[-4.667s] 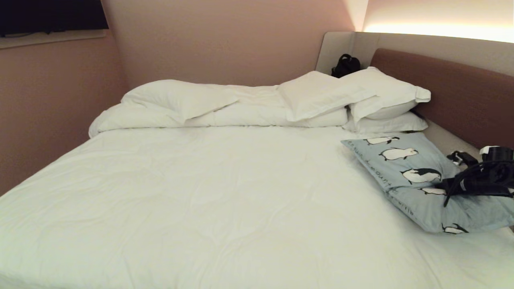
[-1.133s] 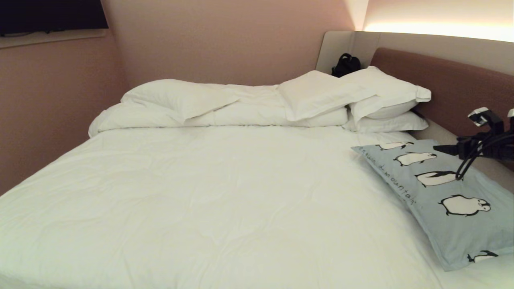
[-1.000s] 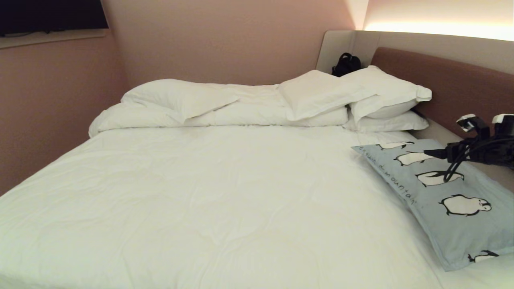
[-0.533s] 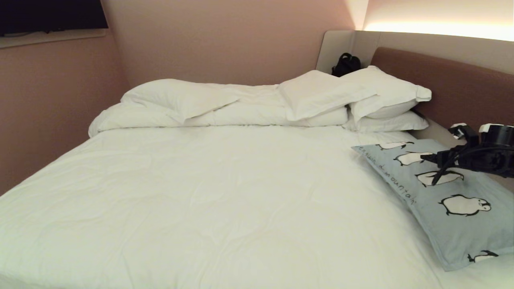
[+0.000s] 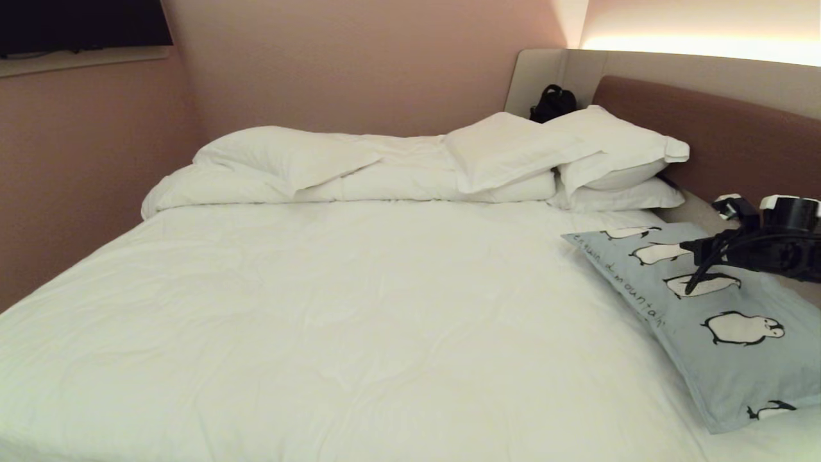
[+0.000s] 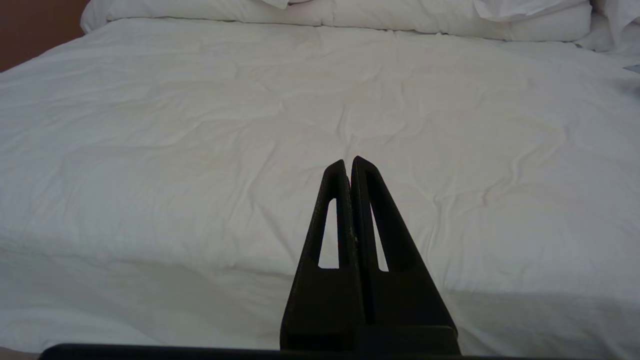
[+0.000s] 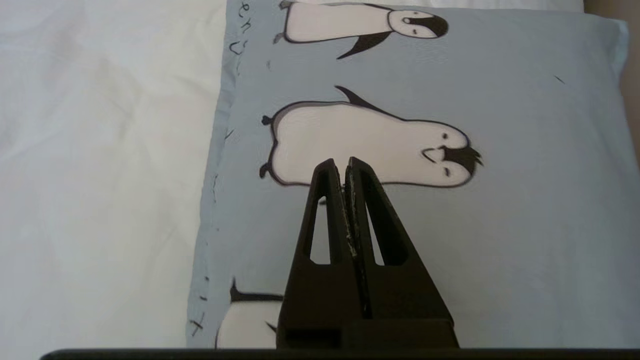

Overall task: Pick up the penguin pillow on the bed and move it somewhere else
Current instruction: Pick up the pillow

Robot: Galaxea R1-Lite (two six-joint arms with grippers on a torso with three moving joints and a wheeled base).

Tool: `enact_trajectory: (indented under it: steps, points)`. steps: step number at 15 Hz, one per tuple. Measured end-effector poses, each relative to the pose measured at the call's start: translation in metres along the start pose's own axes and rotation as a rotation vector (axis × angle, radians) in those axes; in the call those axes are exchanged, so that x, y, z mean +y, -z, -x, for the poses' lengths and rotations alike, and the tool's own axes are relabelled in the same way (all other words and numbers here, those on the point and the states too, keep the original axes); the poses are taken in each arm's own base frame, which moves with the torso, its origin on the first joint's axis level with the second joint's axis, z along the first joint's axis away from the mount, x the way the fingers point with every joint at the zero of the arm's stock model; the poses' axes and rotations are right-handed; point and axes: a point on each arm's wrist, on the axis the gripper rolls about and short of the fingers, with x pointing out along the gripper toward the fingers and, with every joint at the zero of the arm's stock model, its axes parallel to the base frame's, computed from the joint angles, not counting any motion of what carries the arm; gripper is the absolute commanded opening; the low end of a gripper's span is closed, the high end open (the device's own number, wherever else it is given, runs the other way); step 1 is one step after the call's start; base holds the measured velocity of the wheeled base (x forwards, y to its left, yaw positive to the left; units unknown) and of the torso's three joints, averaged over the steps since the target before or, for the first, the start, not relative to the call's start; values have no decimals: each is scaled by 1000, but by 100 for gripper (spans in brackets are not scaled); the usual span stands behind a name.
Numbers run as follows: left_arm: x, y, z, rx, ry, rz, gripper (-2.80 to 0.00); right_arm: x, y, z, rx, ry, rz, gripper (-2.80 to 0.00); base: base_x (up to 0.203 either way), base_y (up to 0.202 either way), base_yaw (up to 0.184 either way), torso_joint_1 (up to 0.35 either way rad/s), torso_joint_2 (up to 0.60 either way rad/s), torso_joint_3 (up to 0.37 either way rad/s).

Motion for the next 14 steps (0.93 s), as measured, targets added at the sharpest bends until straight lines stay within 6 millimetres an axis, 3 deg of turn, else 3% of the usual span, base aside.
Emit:
enact_trajectory:
  steps: [5, 6, 14]
  points:
    - [0, 0, 0, 0, 0, 0, -280, 6, 4, -10, -6, 12, 10, -280, 0, 0, 0, 0, 0, 0]
    - [0, 0, 0, 0, 0, 0, -280, 8, 5, -12, -8, 10, 12, 0, 0, 0, 0, 0, 0, 0]
    - [0, 0, 0, 0, 0, 0, -280, 14, 15, -24, 6, 13, 16, 0, 0, 0, 0, 0, 0, 0]
